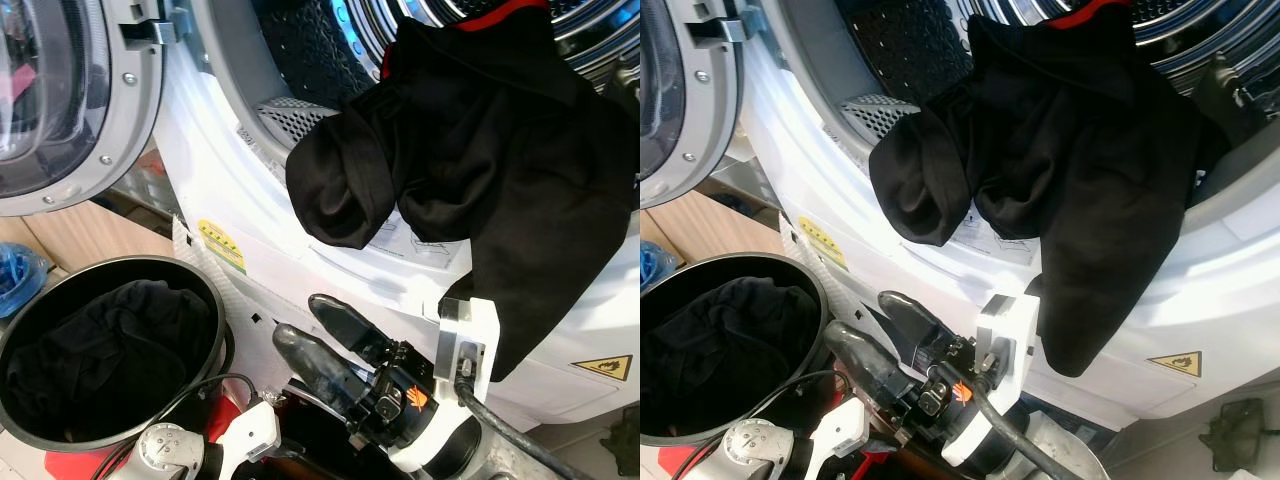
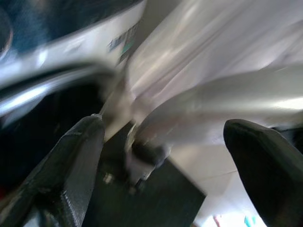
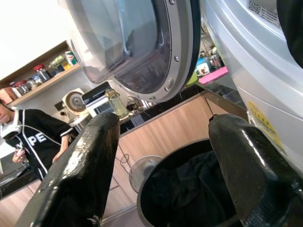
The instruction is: Clothes washing
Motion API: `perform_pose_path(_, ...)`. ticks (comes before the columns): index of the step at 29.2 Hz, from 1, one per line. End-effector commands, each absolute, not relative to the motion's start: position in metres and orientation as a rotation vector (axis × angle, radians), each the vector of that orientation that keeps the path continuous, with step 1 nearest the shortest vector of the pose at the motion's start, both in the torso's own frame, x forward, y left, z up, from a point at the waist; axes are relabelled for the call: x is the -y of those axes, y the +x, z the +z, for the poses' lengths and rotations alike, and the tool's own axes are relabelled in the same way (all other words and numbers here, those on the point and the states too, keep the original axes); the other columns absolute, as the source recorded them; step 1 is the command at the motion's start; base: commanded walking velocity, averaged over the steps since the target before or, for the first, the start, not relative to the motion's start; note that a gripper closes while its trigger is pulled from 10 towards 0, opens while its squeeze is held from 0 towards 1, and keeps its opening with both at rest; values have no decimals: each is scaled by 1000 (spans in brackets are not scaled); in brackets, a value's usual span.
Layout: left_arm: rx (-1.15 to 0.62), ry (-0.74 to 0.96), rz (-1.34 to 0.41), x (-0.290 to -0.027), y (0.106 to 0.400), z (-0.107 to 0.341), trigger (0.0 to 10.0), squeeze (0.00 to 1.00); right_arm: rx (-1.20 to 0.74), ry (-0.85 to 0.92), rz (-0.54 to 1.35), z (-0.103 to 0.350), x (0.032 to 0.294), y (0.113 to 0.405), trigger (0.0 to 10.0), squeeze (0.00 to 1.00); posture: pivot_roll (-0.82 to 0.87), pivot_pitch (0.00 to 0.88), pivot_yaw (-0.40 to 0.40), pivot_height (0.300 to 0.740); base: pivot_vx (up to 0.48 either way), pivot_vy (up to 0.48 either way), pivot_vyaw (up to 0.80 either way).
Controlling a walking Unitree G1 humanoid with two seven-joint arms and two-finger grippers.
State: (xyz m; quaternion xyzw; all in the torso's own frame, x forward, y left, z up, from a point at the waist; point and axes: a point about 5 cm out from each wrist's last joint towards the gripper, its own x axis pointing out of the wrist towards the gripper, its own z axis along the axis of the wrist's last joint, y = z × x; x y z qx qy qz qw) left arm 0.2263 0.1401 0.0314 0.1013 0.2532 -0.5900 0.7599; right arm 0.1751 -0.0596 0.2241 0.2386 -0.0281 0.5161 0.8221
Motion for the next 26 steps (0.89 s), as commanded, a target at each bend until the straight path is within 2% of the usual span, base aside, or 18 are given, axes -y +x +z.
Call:
perform_pose_path(1, -600, 217, -1158, -149, 233, 17, 10000, 0, 53, 480, 1101, 224, 60, 173, 10000, 0, -60, 189, -81, 740, 0, 0, 0)
perform_pose_path(12, -845, 190, -795, -169, 223, -42, 10000, 0, 38, 447, 1122, 222, 57, 174, 10000, 0, -68, 175, -76, 740, 0, 0, 0)
perform_pose_path(14, -899, 166, -685, -175, 220, -51, 10000, 0, 41, 435, 1116, 221, 57, 175, 10000, 0, -66, 173, -72, 740, 0, 0, 0)
perform_pose_path(19, -964, 266, -555, -183, 211, -63, 10000, 0, 34, 416, 1112, 219, 54, 177, 10000, 0, -73, 170, -70, 740, 0, 0, 0)
perform_pose_path(22, -981, 337, -525, -185, 207, -68, 10000, 0, 18, 400, 1106, 216, 53, 178, 10000, 0, -77, 173, -71, 740, 0, 0, 0)
perform_pose_path(26, -958, 296, -522, -179, 210, -66, 10000, 0, -6, 397, 1122, 212, 52, 173, 10000, 0, -80, 183, -78, 740, 0, 0, 0)
